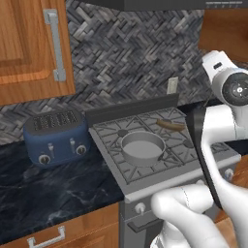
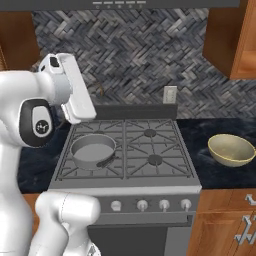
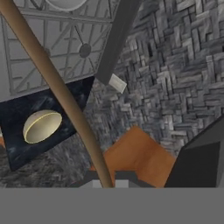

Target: Open the cabinet and move the ladle to the pot. Then close the cabinet.

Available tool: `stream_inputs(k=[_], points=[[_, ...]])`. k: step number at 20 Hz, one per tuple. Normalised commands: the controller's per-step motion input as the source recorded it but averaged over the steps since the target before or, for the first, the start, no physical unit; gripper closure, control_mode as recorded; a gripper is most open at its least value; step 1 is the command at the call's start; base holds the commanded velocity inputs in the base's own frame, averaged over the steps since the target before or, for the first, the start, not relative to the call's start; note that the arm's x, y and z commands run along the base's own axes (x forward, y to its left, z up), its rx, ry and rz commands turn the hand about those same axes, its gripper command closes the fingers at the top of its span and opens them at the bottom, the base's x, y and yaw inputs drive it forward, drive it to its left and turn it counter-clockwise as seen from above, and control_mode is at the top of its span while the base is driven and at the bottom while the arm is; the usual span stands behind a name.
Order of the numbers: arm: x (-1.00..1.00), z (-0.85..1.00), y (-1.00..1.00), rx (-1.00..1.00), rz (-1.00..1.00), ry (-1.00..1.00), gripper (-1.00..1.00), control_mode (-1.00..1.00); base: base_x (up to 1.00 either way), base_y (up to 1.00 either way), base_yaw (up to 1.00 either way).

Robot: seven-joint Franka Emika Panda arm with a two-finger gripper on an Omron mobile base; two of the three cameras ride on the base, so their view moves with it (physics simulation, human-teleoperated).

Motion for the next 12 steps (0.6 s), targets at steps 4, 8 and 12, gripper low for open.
stream_inputs(k=[4,8,12], points=[[0.0,-0.24,0.0,-0.01,0.0,-0.08,1.0,-1.0,0.0,0.0,0.0],[0.01,-0.35,0.0,-0.06,0.0,-0.15,1.0,-1.0,0.0,0.0,0.0],[0.02,-0.36,0.0,-0.07,0.0,-0.16,1.0,-1.0,0.0,0.0,0.0]])
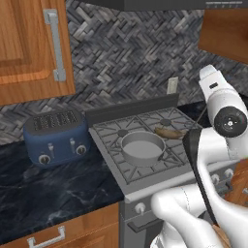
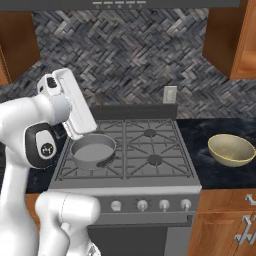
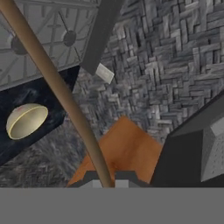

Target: Open the cabinet and move the ladle to the pot. Then close the cabinet.

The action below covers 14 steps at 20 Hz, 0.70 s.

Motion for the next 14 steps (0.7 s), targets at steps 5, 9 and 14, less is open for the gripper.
stream_inputs(k=[5,9,14], points=[[0.02,-0.3,0.0,-0.03,0.0,-0.09,1.0,-1.0,0.0,0.0,0.0],[0.05,-0.15,0.0,-0.01,0.0,-0.05,1.0,-1.0,0.0,0.0,0.0],[0.06,0.0,-0.06,0.0,0.0,-0.04,1.0,-1.0,0.0,0.0,0.0]])
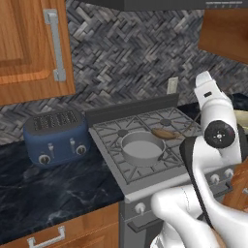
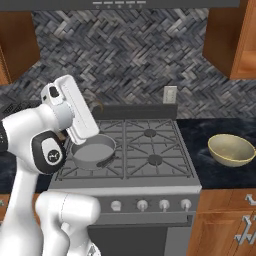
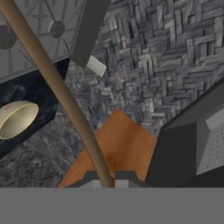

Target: Open the cabinet and move the ladle to the pot. Then close the cabinet.

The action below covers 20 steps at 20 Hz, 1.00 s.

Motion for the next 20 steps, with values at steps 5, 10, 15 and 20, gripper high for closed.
stream_inputs(k=[5,10,15,20], points=[[0.15,-0.08,-0.2,0.0,-0.01,0.0,1.0,-1.0,0.0,0.0,0.0],[0.29,-0.28,-0.09,0.0,-0.01,0.0,1.0,-1.0,0.0,0.0,0.0],[0.37,-0.42,0.0,-0.01,-0.02,0.0,1.0,-1.0,0.0,0.0,0.0],[0.37,-0.38,0.0,-0.01,-0.03,0.0,1.0,-1.0,0.0,0.0,0.0]])
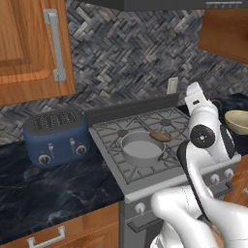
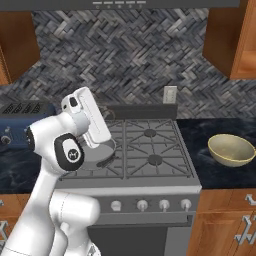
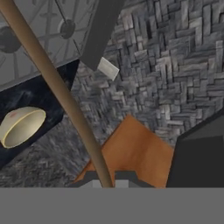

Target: Open the cabinet and move the ladle to the pot. Then close the cabinet.

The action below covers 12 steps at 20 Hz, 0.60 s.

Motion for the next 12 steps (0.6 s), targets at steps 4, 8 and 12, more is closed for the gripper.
stream_inputs(k=[4,8,12], points=[[0.29,-0.39,-0.01,0.0,-0.03,0.0,1.0,-1.0,0.0,0.0,0.0],[0.28,-0.38,-0.01,0.0,-0.02,0.0,1.0,-1.0,0.0,0.0,0.0],[0.28,-0.36,-0.03,0.0,-0.02,0.0,1.0,-1.0,0.0,0.0,0.0]])
